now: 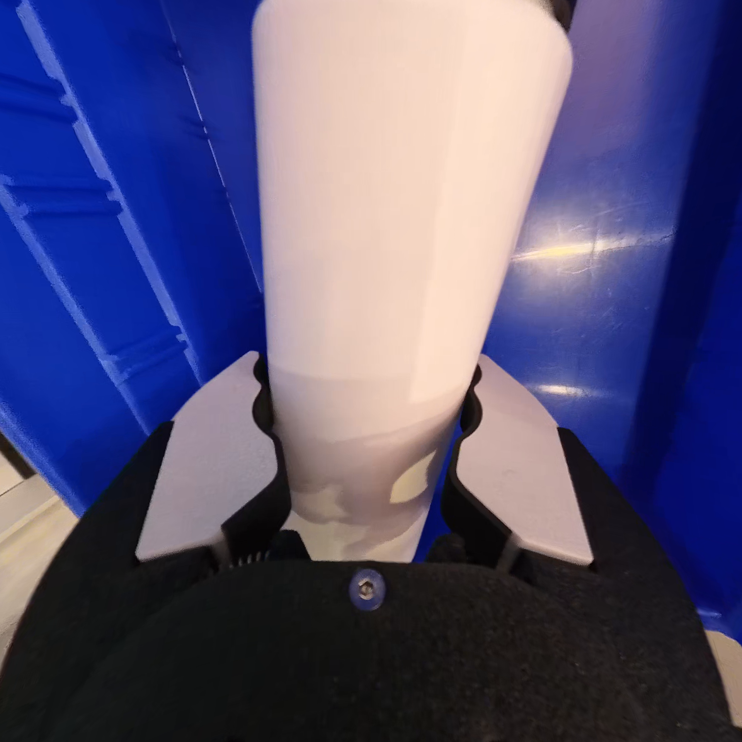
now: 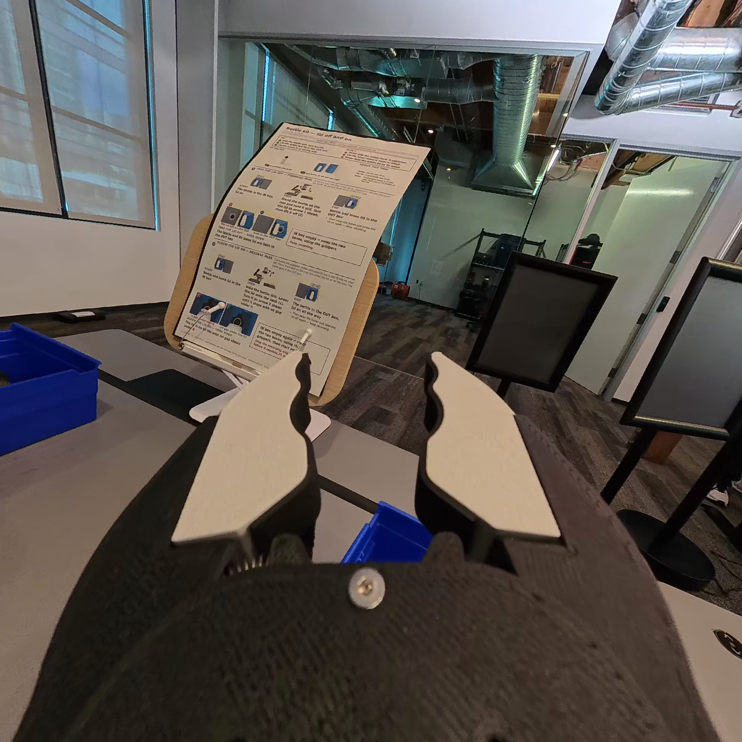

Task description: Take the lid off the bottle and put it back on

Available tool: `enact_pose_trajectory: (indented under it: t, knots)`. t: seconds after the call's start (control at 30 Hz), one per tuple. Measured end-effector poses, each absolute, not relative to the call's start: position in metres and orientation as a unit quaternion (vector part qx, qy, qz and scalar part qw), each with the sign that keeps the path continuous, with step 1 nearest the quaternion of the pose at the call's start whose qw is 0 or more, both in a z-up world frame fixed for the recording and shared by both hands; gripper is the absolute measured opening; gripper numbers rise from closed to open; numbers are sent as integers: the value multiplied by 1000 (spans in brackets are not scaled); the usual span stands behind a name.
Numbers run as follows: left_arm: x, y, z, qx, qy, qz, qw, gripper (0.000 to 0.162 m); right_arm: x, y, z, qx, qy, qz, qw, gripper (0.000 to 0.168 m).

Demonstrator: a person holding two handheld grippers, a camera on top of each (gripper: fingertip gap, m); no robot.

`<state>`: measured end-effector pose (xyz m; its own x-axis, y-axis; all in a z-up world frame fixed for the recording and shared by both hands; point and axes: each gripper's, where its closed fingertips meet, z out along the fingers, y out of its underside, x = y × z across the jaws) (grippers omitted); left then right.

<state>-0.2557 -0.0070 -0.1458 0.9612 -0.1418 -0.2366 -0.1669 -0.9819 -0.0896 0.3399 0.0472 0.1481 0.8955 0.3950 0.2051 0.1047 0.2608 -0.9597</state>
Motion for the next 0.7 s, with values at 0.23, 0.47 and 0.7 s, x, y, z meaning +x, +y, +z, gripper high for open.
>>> enact_pose_trajectory:
  t: [0.23, 0.47, 0.7]
  knots:
    - [-258, -7, -149, -989, 82, 109, 51, 97, 338, 47, 148, -599, -212, 95, 766, 56]
    - [-250, 3, -136, -989, 74, 93, 88, 96, 333, 51, 141, -604, -221, 91, 760, 55]
    - [-244, 9, -84, -971, 86, 146, 171, 96, 331, 53, 139, -606, -225, 89, 758, 55]
